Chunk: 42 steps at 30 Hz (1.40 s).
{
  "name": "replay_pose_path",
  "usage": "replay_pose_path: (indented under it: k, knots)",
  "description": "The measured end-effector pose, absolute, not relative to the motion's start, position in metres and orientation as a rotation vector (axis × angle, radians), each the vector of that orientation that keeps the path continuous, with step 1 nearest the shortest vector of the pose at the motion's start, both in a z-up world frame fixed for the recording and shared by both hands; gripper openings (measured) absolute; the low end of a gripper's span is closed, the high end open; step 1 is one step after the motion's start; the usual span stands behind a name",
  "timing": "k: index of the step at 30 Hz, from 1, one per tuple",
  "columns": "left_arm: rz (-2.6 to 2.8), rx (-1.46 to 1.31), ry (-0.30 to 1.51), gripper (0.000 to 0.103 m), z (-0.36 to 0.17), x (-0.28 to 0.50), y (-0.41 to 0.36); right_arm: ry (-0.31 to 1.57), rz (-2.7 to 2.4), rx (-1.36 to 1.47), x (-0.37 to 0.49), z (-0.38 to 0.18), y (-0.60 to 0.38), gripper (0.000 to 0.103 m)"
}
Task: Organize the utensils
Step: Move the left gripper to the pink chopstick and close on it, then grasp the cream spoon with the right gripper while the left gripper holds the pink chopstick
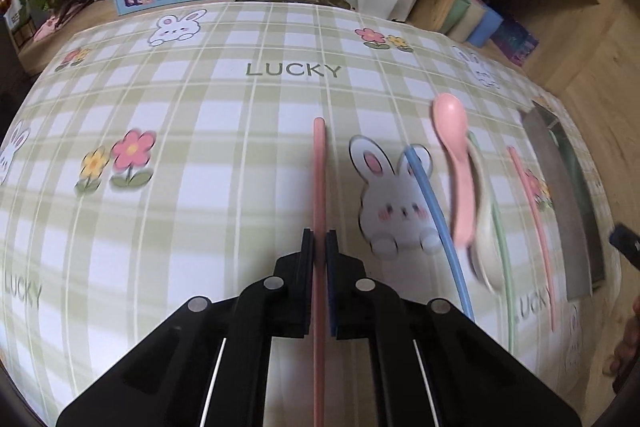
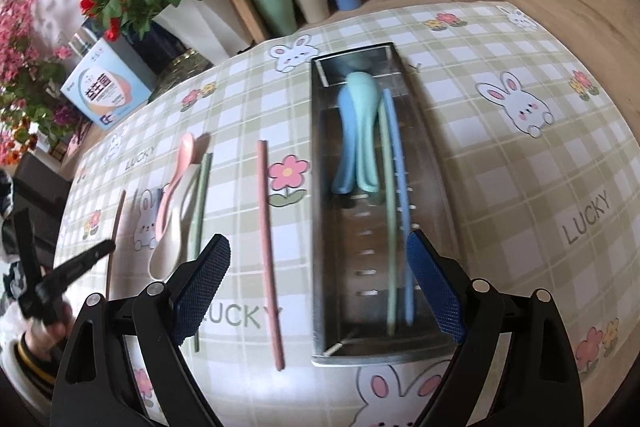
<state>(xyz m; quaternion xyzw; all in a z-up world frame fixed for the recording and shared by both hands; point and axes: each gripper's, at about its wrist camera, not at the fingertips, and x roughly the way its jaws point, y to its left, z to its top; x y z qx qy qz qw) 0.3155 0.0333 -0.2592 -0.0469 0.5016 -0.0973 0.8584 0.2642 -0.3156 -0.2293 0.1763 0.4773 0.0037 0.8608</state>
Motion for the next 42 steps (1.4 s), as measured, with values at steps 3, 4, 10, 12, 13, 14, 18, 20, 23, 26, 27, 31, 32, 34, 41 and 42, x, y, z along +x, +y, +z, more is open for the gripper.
replay_pose_path:
  k: [3,4,10,12,13,14,18,20,23,26,27,31,32,34,41,42]
  knots:
    - [-0.206,-0.212,1.077,0.006,-0.261,0.298,0.047,1.025,0.054,0.353,0.273,-0.232,-0.301,0.069]
    - [-0.2,-0.231,1.075,0.006,-0.262,0.293,0.05,1.031,0.07,0.348,0.275,-0.233,-0.295,0.067]
    - [-0.179,-0.208,1.075,0.006,-0.271,0.282,0.055,1.071,0.254,0.269,0.305,-0.241,-0.232,0.03]
    - [-0.17,-0.208,1.079,0.006,-0.276,0.282,0.057,1.075,0.297,0.251,0.315,-0.245,-0.213,0.024]
    - [-0.174,-0.205,1.072,0.006,-0.276,0.282,0.057,1.077,0.318,0.25,0.321,-0.247,-0.204,0.022]
    - [-0.176,-0.192,1.067,0.006,-0.276,0.282,0.057,1.08,0.331,0.252,0.326,-0.248,-0.196,0.022]
    - [-0.184,-0.194,1.058,0.006,-0.276,0.282,0.06,1.094,0.336,0.258,0.343,-0.256,-0.177,0.022]
    - [-0.19,-0.2,1.059,0.006,-0.277,0.283,0.061,1.112,0.318,0.277,0.35,-0.264,-0.175,0.022]
    - [-0.201,-0.225,1.063,0.006,-0.278,0.284,0.064,1.134,0.298,0.308,0.356,-0.275,-0.174,0.022]
    - [-0.211,-0.229,1.059,0.006,-0.278,0.283,0.065,1.143,0.295,0.34,0.359,-0.284,-0.175,0.022]
    - [-0.211,-0.232,1.059,0.006,-0.278,0.283,0.066,1.143,0.296,0.348,0.359,-0.285,-0.175,0.022]
    - [-0.216,-0.244,1.054,0.006,-0.279,0.282,0.068,1.142,0.31,0.35,0.362,-0.29,-0.169,0.022]
    - [-0.217,-0.244,1.053,0.006,-0.279,0.282,0.067,1.146,0.315,0.349,0.362,-0.291,-0.167,0.02]
    - [-0.219,-0.244,1.053,0.006,-0.279,0.282,0.067,1.147,0.323,0.349,0.36,-0.292,-0.163,0.015]
    - [-0.218,-0.24,1.049,0.007,-0.28,0.282,0.067,1.132,0.32,0.365,0.349,-0.294,-0.164,0.009]
    - [-0.216,-0.237,1.048,0.007,-0.28,0.282,0.067,1.129,0.315,0.369,0.347,-0.294,-0.165,0.009]
